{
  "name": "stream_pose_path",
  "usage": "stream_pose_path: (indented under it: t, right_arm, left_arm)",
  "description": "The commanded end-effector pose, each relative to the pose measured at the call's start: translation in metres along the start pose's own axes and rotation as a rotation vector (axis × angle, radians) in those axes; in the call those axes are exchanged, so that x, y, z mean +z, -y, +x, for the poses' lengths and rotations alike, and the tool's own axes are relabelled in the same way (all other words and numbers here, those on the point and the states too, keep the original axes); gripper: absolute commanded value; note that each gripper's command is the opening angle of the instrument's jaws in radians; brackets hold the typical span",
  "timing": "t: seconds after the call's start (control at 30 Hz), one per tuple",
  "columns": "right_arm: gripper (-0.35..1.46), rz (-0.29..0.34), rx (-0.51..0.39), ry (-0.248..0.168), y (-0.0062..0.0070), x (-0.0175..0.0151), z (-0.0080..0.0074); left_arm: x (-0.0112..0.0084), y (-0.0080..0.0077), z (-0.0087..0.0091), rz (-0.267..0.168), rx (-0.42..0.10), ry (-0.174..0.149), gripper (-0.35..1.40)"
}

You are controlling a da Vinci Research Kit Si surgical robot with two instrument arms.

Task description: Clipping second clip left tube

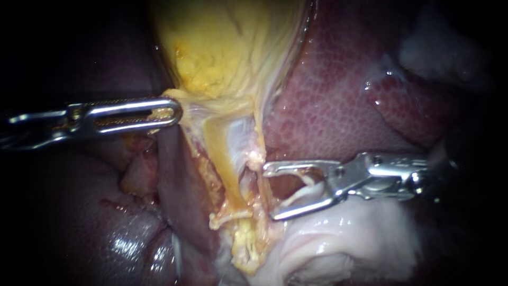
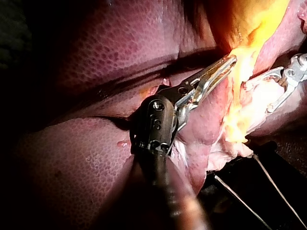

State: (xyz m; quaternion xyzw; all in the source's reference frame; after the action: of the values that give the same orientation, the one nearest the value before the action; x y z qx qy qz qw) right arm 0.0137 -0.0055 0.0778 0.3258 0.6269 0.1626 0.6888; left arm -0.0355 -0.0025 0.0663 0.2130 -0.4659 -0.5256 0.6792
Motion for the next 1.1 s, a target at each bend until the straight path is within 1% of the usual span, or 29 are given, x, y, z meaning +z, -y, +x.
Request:
stream_pose_path:
  t: [0.03, 0.13, 0.17, 0.27, 0.37, 0.47, 0.5, 0.6, 0.67, 0.73, 0.8, 0.9, 1.1]
  right_arm:
    - [0.60, -0.001, 0.005, 0.008, -0.0003, 0.0003, -0.0006]
    - [0.60, -0.007, 0.017, 0.011, -0.0017, 0.0009, -0.0020]
    - [0.60, -0.009, 0.017, 0.011, -0.0020, 0.0009, -0.0022]
    - [0.60, -0.014, 0.028, 0.010, -0.0030, 0.0014, -0.0025]
    - [0.60, -0.008, 0.033, 0.010, -0.0033, 0.0023, -0.0025]
    - [0.60, 0.013, 0.051, 0.014, -0.0030, 0.0032, -0.0022]
    - [0.60, 0.025, 0.062, 0.008, -0.0028, 0.0034, -0.0021]
    - [0.60, 0.079, 0.089, -0.019, -0.0018, 0.0037, -0.0016]
    - [0.59, 0.121, 0.106, -0.028, -0.0010, 0.0040, -0.0013]
    - [0.58, 0.157, 0.113, -0.031, -0.0004, 0.0043, -0.0011]
    - [0.58, 0.177, 0.120, -0.027, 0.0001, 0.0049, -0.0009]
    - [0.58, 0.198, 0.124, -0.022, 0.0004, 0.0060, -0.0012]
    - [0.58, 0.203, 0.129, -0.016, -0.0001, 0.0081, -0.0024]
  left_arm:
    - [-0.0001, 0.0000, 0.0000, 0.002, 0.001, 0.000, -0.35]
    - [-0.0001, 0.0000, 0.0001, 0.002, 0.001, 0.000, -0.35]
    - [-0.0001, 0.0000, 0.0001, 0.001, 0.001, 0.000, -0.35]
    - [-0.0001, 0.0001, 0.0002, 0.000, 0.001, 0.001, -0.35]
    - [-0.0001, 0.0001, 0.0002, 0.000, 0.001, 0.001, -0.35]
    - [-0.0001, 0.0001, 0.0002, 0.000, 0.001, 0.001, -0.35]
    - [-0.0001, 0.0001, 0.0002, 0.000, 0.001, 0.001, -0.35]
    - [-0.0001, -0.0002, 0.0003, 0.001, 0.002, 0.001, -0.35]
    - [0.0000, -0.0004, 0.0002, 0.001, 0.002, 0.000, -0.35]
    - [0.0001, -0.0008, 0.0002, -0.002, 0.002, 0.002, -0.35]
    - [0.0002, -0.0012, 0.0003, -0.002, 0.002, 0.002, -0.35]
    - [0.0005, -0.0016, 0.0004, -0.002, 0.004, 0.003, -0.35]
    - [0.0012, -0.0018, 0.0010, -0.006, 0.006, 0.006, -0.35]
